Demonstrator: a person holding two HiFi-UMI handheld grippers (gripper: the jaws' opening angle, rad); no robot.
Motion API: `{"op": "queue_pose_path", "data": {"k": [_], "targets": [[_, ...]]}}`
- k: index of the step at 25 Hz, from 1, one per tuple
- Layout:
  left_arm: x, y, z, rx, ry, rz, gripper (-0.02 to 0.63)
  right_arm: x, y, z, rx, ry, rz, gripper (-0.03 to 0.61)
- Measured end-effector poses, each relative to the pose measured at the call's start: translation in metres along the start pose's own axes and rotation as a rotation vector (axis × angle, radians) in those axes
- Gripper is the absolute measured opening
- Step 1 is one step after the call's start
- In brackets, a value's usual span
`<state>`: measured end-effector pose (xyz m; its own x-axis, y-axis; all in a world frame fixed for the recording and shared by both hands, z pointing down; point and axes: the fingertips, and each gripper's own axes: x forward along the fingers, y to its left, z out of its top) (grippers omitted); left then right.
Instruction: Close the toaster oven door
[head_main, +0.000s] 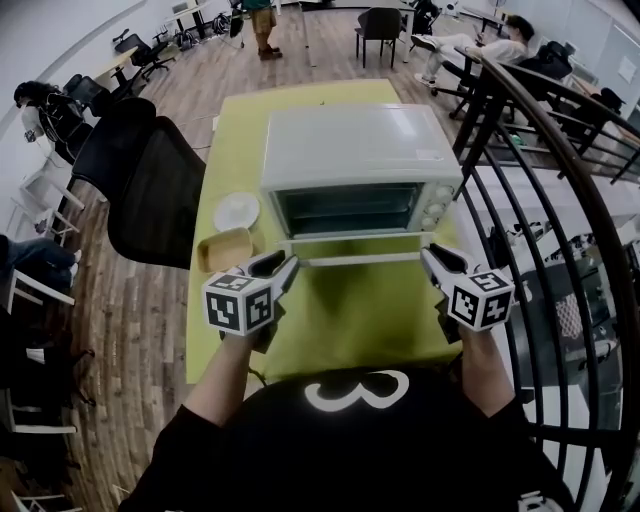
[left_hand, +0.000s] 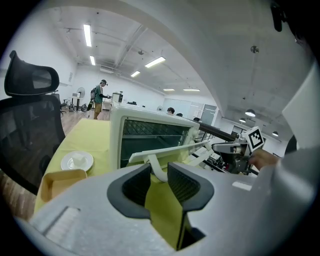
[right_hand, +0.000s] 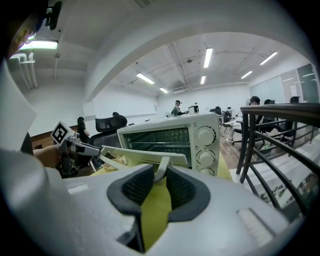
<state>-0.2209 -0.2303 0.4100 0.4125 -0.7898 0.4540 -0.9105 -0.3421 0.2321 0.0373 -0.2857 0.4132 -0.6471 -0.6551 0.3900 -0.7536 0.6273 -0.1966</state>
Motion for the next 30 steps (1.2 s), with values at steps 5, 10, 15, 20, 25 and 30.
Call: {"op": "queue_pose_path", "data": {"k": [5, 10, 15, 20, 25, 30], "targets": [[0.001, 0.004, 0.013, 0.005, -0.007, 0.003, 0.110, 0.005, -0.001, 0.013, -0.010, -0.004, 0.002, 0.084], [0.006, 0.008, 0.025, 0.003, -0.019, 0.004, 0.109, 0.010, -0.005, 0.025, -0.005, -0.017, 0.006, 0.084], [0.011, 0.014, 0.034, -0.002, -0.042, 0.002, 0.109, 0.018, -0.010, 0.034, -0.004, -0.024, 0.008, 0.084], [0.014, 0.019, 0.046, -0.010, -0.067, 0.005, 0.109, 0.024, -0.011, 0.045, -0.021, -0.027, 0.011, 0.084], [0.017, 0.022, 0.054, -0.017, -0.087, 0.014, 0.109, 0.027, -0.014, 0.053, -0.025, -0.042, 0.014, 0.084], [0.020, 0.027, 0.060, -0.034, -0.094, 0.010, 0.109, 0.032, -0.016, 0.059, -0.023, -0.061, 0.016, 0.084]]}}
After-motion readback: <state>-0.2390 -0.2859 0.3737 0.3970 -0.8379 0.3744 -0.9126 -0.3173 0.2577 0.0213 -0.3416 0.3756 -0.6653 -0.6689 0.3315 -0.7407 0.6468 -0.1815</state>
